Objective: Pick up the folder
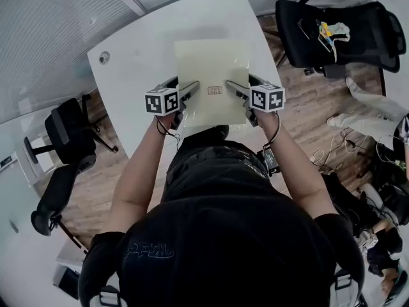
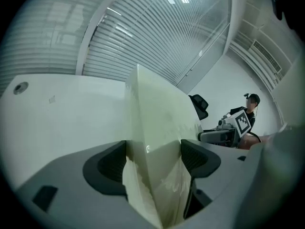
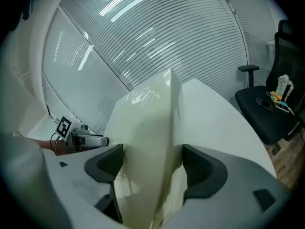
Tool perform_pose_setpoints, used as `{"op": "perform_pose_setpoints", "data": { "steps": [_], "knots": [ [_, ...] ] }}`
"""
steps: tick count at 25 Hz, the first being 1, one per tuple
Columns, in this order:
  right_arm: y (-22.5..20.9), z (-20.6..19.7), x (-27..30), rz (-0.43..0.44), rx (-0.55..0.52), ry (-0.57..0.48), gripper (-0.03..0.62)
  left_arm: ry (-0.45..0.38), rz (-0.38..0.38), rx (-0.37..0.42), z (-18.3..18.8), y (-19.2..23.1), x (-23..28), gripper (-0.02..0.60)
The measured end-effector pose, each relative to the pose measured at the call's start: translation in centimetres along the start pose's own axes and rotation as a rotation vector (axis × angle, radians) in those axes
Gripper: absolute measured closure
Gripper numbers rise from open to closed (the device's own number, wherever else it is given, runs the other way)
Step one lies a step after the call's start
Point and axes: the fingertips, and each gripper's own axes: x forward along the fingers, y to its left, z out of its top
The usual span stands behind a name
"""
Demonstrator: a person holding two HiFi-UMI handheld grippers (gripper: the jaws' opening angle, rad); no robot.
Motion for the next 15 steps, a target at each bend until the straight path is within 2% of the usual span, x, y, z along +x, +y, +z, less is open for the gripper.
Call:
{"op": "perform_pose_setpoints", "data": {
  "steps": [11,15],
  "knots": [
    [3.0,-0.3,-7.9,0.006,-0.079,-0.111,0.215,-0.107,0.016,0.106,-0.4,-7.4,-4.3,0.210],
    [3.7,-1.2,-9.7,0.003,-0.104,-0.130,0.215,-0.133,0.013,0.116,-1.6,-9.0,-5.3,0.210]
  ]
}}
